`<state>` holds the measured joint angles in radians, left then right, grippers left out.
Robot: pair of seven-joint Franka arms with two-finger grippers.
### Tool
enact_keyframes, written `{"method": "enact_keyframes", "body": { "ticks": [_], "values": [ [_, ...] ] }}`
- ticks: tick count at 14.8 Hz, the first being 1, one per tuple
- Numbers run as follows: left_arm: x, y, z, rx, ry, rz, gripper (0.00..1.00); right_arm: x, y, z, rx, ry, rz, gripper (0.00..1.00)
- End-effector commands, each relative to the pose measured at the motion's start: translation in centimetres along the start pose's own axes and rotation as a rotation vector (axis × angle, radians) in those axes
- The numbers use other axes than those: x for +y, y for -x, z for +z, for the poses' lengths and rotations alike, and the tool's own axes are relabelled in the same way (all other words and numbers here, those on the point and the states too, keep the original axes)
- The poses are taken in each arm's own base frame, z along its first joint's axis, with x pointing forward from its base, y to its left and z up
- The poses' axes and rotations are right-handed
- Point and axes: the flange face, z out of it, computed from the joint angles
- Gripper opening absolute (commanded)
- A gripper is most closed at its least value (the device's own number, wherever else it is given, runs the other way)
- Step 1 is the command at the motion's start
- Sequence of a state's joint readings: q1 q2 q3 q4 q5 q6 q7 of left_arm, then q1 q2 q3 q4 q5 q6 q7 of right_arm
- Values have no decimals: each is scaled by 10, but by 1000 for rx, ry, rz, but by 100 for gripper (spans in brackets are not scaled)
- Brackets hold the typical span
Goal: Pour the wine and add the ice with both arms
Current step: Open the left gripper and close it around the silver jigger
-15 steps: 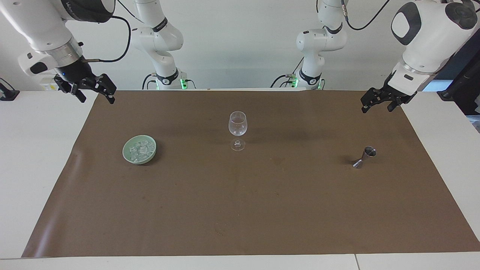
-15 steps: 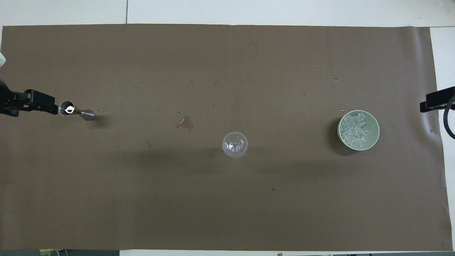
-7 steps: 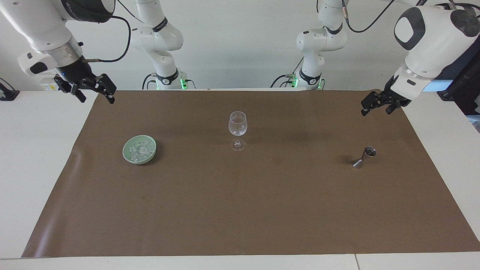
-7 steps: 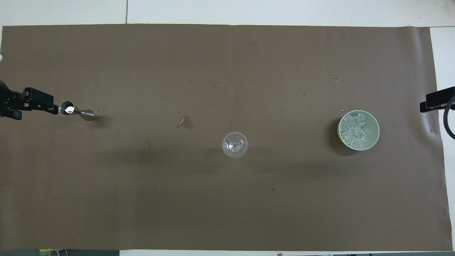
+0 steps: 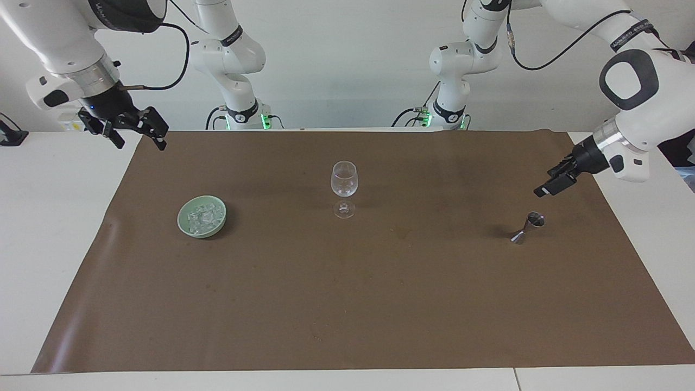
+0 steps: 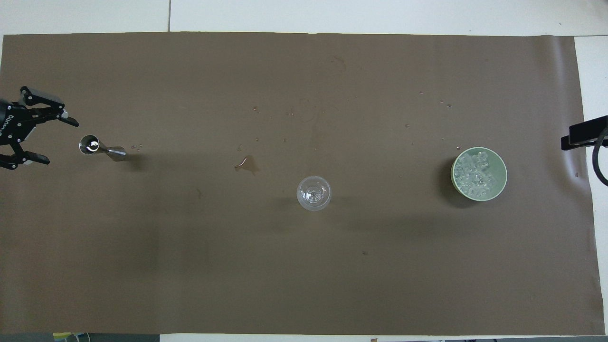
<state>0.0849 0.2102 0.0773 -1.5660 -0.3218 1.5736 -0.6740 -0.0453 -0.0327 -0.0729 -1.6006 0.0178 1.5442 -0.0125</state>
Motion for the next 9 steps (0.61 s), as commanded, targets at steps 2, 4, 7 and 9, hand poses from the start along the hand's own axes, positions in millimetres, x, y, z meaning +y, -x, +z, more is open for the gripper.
{"method": "enact_keyframes", "body": {
  "ticks": [2,4,7,9],
  "values": [
    [-9,-55,7,-93,115,-339,100,2,3,1,2,-8,-8,100],
    [-18,-78,17,-145,154,-458,100,2,3,1,2,-8,-8,100],
    [-42,-115,42,-244,181,-591,99,2,3,1,2,-8,-8,100],
    [-50,-136,68,-303,173,-667,99,2,3,1,2,-8,-8,100]
  ]
}}
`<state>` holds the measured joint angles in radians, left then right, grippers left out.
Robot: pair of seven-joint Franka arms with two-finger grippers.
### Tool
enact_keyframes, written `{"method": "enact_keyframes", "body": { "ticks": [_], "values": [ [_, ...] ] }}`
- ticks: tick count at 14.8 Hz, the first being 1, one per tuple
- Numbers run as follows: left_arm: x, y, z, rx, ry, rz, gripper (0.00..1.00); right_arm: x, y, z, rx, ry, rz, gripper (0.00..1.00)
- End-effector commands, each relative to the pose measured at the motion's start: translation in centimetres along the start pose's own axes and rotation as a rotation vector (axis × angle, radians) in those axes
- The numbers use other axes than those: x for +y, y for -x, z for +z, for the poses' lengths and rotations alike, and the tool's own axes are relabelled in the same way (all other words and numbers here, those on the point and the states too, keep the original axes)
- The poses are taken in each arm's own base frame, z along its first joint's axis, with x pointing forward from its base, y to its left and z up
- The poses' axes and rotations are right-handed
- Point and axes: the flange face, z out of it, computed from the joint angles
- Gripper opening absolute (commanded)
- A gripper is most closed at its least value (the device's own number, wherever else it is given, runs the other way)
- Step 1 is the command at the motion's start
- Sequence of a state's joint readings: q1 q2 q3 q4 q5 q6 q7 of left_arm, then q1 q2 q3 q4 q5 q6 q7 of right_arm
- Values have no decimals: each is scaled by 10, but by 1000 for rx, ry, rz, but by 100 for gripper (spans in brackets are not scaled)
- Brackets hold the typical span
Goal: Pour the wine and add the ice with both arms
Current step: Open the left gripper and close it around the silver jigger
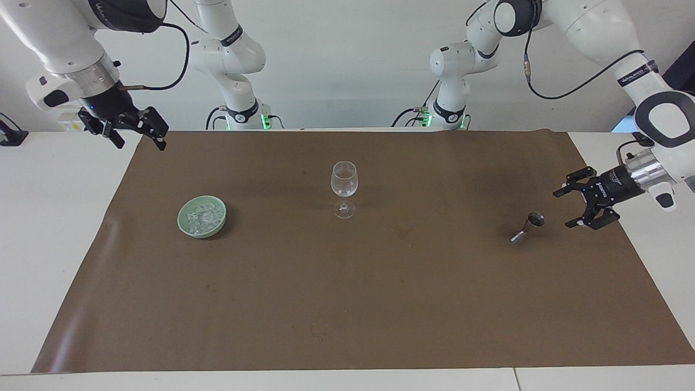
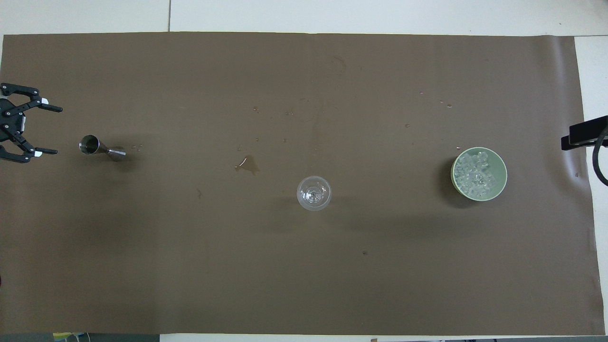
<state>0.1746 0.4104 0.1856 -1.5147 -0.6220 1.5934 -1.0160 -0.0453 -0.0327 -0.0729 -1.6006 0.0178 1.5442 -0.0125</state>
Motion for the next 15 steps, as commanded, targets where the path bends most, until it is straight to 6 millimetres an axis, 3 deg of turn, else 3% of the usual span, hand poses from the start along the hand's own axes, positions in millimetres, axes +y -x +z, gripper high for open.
{"method": "enact_keyframes", "body": {
  "ticks": [1,5,8,11,15],
  "values": [
    [7,-48,22,-89,-2,-126,99,2,3,1,2,-8,-8,100],
    [15,-85,65,-120,-37,-176,99,2,3,1,2,-8,-8,100],
    [20,-81,72,-128,-14,-171,99,2,3,1,2,-8,-8,100],
    [1,-88,84,-182,-17,-165,100,2,3,1,2,-8,-8,100],
    [-27,-95,91,-266,31,10,100,2,3,1,2,-8,-8,100]
  ]
}}
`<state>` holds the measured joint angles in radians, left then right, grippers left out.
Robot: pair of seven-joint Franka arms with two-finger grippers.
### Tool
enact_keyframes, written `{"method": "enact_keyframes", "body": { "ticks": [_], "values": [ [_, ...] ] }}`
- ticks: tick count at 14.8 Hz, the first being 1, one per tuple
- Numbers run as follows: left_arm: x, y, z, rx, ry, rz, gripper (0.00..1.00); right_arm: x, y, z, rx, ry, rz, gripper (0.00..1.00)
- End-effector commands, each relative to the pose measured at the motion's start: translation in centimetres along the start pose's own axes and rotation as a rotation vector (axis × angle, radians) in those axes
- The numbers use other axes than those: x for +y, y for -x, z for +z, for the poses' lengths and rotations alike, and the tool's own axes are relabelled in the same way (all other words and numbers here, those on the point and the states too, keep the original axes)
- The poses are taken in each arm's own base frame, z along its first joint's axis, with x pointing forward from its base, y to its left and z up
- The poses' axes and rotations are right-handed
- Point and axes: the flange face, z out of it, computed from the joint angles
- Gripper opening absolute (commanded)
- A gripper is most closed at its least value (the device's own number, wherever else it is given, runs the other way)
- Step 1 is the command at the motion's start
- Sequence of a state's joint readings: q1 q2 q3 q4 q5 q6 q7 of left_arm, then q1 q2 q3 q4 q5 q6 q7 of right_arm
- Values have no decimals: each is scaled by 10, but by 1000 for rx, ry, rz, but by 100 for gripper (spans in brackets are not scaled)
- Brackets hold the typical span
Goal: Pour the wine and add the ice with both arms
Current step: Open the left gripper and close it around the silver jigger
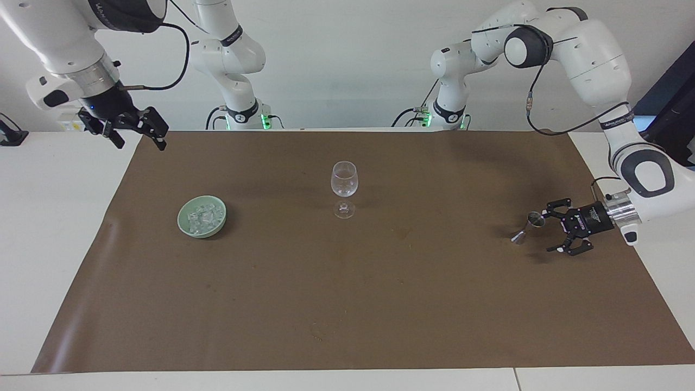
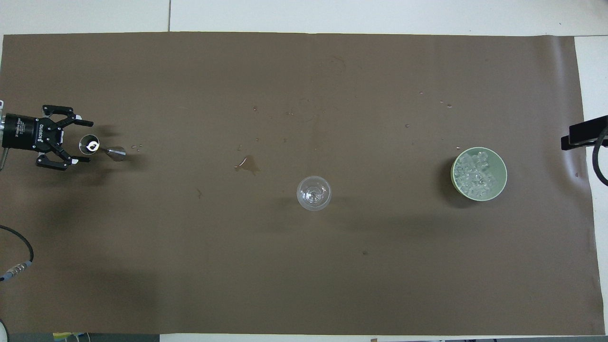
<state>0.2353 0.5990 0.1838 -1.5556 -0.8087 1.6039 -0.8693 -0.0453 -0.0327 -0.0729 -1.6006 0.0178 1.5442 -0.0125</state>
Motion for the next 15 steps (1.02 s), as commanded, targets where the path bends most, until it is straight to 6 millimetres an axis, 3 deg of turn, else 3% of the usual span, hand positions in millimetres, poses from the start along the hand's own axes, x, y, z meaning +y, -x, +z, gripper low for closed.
{"method": "enact_keyframes", "body": {
  "ticks": [1,4,7,15],
  "values": [
    [-26,2,3,-62,26,64,100,1,3,1,2,-8,-9,100],
    [-29,4,13,-74,22,50,100,2,3,1,2,-8,-8,100],
    [-39,-9,27,-72,99,-102,100,2,3,1,2,-8,-8,100],
    [-41,-7,33,-108,131,-153,100,2,3,1,2,-8,-8,100]
  ]
}}
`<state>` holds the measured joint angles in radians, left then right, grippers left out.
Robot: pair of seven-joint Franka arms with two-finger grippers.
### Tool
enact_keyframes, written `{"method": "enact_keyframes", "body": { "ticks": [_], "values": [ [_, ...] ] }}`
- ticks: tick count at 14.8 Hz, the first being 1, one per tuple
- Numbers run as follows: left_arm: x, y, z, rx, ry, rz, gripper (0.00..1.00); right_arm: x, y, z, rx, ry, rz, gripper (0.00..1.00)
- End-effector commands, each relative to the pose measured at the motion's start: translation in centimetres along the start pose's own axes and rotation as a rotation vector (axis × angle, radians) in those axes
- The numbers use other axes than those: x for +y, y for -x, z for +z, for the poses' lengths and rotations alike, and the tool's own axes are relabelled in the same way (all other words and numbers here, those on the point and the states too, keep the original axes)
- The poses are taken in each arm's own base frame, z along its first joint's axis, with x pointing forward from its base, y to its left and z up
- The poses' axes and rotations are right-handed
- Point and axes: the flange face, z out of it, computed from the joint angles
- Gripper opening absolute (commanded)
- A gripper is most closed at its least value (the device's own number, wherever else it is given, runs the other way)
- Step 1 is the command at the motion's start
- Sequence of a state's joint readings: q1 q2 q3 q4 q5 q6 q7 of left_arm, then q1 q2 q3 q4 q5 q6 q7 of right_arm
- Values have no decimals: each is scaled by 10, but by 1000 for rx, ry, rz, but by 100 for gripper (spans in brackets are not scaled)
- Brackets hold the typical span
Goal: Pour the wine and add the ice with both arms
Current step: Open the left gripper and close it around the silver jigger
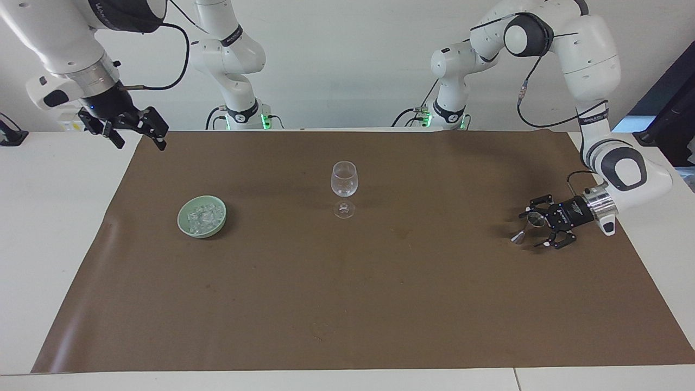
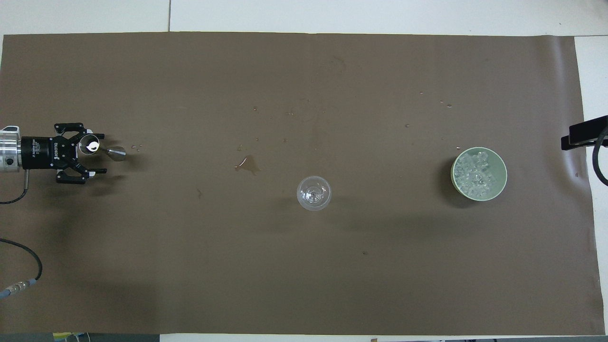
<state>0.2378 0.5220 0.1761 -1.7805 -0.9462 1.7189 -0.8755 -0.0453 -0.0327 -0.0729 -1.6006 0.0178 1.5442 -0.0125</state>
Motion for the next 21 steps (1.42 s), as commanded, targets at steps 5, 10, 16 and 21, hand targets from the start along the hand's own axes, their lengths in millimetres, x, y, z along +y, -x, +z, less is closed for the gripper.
{"method": "enact_keyframes", "body": {
  "ticks": [5,10,16,21],
  "values": [
    [-6,11,2,-32,43,-22,99,2,3,1,2,-8,-8,100],
    [-6,12,2,-40,50,-9,77,2,3,1,2,-8,-8,100],
    [-7,12,1,-42,49,26,0,2,3,1,2,-8,-8,100],
    [-12,38,-9,-86,16,50,0,2,3,1,2,-8,-8,100]
  ]
}}
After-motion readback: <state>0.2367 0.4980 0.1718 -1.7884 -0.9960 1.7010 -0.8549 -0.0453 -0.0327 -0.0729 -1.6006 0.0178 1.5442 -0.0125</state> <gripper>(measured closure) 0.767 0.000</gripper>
